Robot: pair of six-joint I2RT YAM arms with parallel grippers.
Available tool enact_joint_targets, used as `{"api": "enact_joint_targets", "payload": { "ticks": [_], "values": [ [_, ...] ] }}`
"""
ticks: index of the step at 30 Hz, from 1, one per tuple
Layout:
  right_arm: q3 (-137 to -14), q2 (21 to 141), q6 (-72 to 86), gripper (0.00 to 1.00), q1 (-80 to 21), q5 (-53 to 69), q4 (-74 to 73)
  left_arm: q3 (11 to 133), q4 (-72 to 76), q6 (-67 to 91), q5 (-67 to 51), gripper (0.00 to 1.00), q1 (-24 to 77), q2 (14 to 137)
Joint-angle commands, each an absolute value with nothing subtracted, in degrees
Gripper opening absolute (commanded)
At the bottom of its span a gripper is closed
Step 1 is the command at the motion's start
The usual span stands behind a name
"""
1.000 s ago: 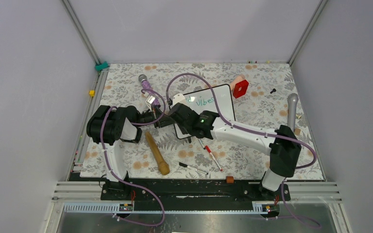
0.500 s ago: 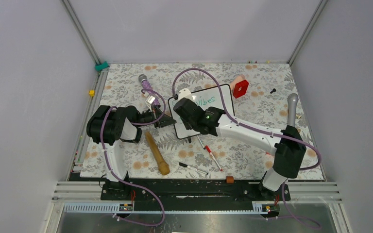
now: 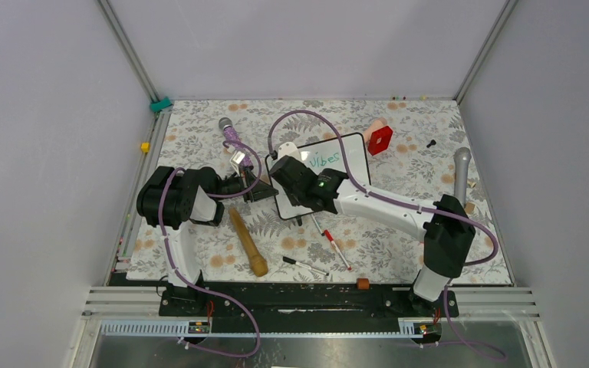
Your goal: Write a sentence on the whiteboard
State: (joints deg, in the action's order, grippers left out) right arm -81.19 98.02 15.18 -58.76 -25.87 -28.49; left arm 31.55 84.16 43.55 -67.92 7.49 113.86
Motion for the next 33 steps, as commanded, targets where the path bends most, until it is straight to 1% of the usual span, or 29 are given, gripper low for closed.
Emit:
{"api": "enact_joint_targets", "payload": {
  "ticks": [1,14,33],
  "values": [
    [-84.37,99.06,14.82,0.00,-58.36,-25.68,-29.20,32.34,84.63,41.04,-68.62,0.01,7.73,115.18],
    [-85.45,100.72,14.77,0.00,-57.86,-27.13,-29.73,32.34,84.64,41.04,-68.51,0.01,7.75,115.23],
    [-84.39,101.78,15.28,0.00,-57.74,-25.91,-29.69,32.38,84.64,41.13,-68.50,0.01,7.82,115.36]
  ]
}}
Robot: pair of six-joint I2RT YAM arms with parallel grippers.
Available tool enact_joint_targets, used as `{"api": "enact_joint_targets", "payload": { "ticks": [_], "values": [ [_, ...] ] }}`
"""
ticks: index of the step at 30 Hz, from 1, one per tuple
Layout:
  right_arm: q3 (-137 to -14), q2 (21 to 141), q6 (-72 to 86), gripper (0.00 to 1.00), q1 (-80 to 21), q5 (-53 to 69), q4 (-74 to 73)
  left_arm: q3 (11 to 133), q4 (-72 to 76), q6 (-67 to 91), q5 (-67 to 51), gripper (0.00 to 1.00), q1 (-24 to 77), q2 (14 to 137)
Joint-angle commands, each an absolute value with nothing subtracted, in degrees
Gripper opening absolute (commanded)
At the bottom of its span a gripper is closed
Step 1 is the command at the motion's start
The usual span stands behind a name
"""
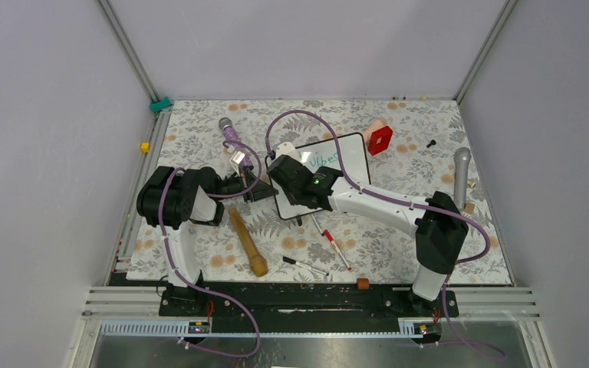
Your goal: Write a sentence on the whiteboard
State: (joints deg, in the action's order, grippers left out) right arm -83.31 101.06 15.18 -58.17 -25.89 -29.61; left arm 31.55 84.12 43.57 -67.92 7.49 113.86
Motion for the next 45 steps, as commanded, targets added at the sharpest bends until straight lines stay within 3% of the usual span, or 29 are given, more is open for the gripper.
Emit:
{"api": "enact_joint_targets", "payload": {
  "ticks": [1,45],
  "values": [
    [-84.26,101.70,15.37,0.00,-57.69,-25.87,-29.80,32.41,84.64,41.13,-68.54,0.01,7.82,115.41],
    [-84.24,99.95,15.01,0.00,-56.30,-27.38,-31.91,32.31,84.58,41.06,-68.56,0.01,7.78,115.33]
  ]
}}
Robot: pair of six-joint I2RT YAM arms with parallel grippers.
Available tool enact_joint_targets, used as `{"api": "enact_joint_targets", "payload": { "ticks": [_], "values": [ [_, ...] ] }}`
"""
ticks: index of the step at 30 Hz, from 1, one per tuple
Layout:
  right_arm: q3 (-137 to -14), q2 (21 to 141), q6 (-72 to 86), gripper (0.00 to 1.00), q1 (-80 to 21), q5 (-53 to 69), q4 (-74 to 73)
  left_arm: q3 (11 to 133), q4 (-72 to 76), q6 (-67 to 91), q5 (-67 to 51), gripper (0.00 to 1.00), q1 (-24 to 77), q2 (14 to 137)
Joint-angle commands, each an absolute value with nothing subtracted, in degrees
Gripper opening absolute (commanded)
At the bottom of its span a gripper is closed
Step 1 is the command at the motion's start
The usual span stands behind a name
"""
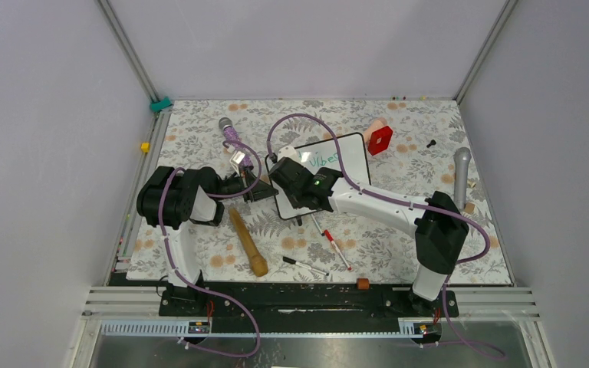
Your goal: Write a sentence on the whiteboard
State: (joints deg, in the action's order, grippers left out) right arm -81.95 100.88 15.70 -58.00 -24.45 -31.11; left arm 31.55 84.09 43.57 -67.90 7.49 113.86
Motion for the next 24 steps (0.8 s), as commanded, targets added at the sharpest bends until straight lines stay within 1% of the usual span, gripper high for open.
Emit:
{"api": "enact_joint_targets", "payload": {
  "ticks": [1,24],
  "values": [
    [-84.67,100.08,14.98,0.00,-56.19,-27.47,-32.12,32.32,84.63,41.05,-68.55,0.01,7.82,115.35],
    [-86.57,101.01,14.47,0.00,-55.02,-25.99,-32.55,32.37,84.64,41.05,-68.60,0.01,7.81,115.36]
  ]
}}
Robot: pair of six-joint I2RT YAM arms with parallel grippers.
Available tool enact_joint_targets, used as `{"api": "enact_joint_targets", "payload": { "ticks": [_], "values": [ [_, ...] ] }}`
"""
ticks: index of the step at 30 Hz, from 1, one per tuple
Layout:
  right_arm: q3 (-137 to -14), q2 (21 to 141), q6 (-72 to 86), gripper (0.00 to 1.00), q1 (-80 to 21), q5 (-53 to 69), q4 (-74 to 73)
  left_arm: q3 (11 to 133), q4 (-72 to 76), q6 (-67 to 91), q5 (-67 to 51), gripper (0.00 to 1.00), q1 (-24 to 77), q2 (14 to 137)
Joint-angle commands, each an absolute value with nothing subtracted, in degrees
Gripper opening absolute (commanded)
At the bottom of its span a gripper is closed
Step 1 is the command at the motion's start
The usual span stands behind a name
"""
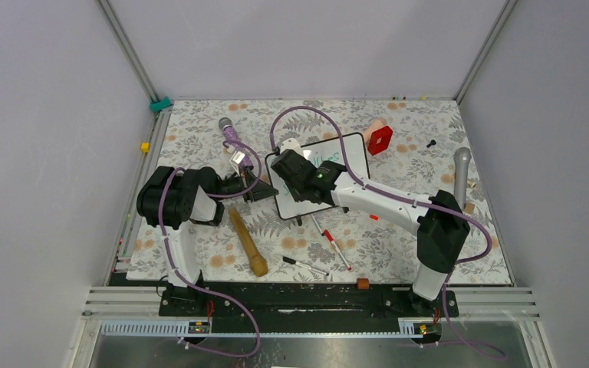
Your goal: Write a sentence on the whiteboard
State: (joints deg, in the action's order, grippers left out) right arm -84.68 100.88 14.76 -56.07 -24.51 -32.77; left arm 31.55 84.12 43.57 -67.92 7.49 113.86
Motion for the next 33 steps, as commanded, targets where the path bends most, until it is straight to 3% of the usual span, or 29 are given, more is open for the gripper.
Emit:
{"api": "enact_joint_targets", "payload": {
  "ticks": [1,33],
  "values": [
    [-86.15,100.92,14.60,0.00,-55.02,-25.70,-32.55,32.39,84.64,41.05,-68.54,0.01,7.80,115.40],
    [-82.43,96.51,15.69,0.00,-55.02,-22.26,-33.45,32.34,84.64,40.98,-68.56,0.01,7.82,115.34]
  ]
}}
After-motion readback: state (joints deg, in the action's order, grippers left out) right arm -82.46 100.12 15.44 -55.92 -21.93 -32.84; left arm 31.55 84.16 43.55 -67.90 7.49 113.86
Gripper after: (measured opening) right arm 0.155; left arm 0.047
